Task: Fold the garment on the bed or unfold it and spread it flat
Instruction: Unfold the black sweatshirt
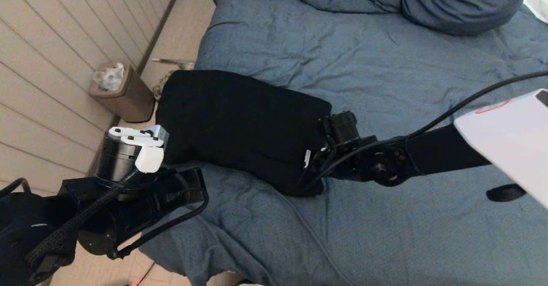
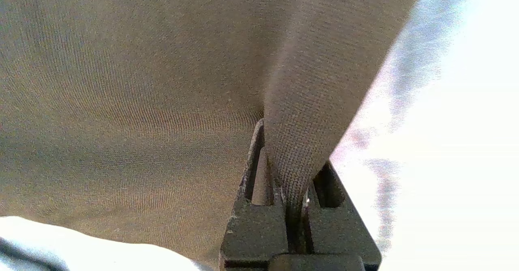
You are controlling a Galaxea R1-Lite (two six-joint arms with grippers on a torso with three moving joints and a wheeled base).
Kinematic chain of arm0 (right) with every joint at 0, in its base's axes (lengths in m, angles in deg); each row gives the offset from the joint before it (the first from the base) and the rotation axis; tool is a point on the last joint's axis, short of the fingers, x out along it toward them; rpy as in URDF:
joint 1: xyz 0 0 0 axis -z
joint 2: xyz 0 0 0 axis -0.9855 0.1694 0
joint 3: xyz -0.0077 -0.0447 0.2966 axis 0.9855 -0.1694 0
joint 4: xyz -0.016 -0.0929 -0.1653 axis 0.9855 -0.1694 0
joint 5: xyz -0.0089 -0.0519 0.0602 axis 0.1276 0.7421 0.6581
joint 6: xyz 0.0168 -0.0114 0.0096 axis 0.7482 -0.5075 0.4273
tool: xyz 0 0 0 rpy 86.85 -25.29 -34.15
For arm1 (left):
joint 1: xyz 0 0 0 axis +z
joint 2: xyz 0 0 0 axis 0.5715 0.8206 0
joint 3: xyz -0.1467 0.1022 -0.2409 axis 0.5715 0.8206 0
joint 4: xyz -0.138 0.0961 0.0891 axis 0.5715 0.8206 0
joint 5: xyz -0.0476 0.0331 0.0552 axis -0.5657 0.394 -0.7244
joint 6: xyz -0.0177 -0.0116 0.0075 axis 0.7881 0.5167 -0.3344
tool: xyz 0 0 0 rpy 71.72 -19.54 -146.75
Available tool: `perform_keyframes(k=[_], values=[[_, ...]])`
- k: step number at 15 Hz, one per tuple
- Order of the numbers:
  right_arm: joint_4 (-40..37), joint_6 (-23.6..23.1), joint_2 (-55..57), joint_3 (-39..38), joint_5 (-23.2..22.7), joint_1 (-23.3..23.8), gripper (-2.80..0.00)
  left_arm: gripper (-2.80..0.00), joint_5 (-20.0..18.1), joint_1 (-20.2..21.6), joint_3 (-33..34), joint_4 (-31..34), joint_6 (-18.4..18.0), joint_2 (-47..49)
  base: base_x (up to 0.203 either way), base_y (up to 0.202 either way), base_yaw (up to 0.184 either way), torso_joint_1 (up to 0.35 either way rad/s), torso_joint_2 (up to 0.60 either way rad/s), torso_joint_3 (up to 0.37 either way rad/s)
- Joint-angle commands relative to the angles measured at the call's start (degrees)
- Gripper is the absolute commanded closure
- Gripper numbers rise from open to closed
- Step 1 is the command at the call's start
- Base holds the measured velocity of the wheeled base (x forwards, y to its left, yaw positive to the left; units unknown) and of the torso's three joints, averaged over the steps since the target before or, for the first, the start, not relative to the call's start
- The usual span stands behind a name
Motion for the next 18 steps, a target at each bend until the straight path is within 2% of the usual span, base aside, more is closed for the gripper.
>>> perform_keyframes(k=[1,4,7,11,14,18], values=[[0.01,0.28,-1.97,-0.85,0.27,0.51,0.00,0.00,0.02,-0.01,0.02,-0.17,0.23,0.34,0.000,0.000,0.000,0.000,0.00,0.000],[-0.05,0.34,-5.45,-1.66,0.36,1.07,0.00,0.00,0.20,-0.01,0.02,-0.17,0.23,0.25,0.000,0.000,0.000,0.000,0.00,0.000],[-0.31,-0.05,-10.03,-3.51,0.33,6.20,0.00,0.00,0.02,-0.01,0.02,-0.17,0.23,0.25,0.000,0.000,0.000,0.000,0.00,0.000],[-0.14,-3.38,-15.89,-11.67,0.21,18.56,0.00,0.00,-0.21,-0.01,0.02,-0.17,0.23,0.19,0.000,0.000,0.000,0.000,0.00,0.000],[0.04,-5.96,-18.51,-16.62,-0.44,26.09,0.00,0.00,-0.42,-0.01,0.02,-0.17,0.06,0.34,0.000,0.000,0.000,0.000,0.00,0.000],[0.10,-9.34,-20.80,-19.63,-6.10,39.64,0.00,0.00,-0.42,-0.03,0.10,-0.17,0.06,0.34,0.000,0.000,0.000,0.000,0.00,0.000]])
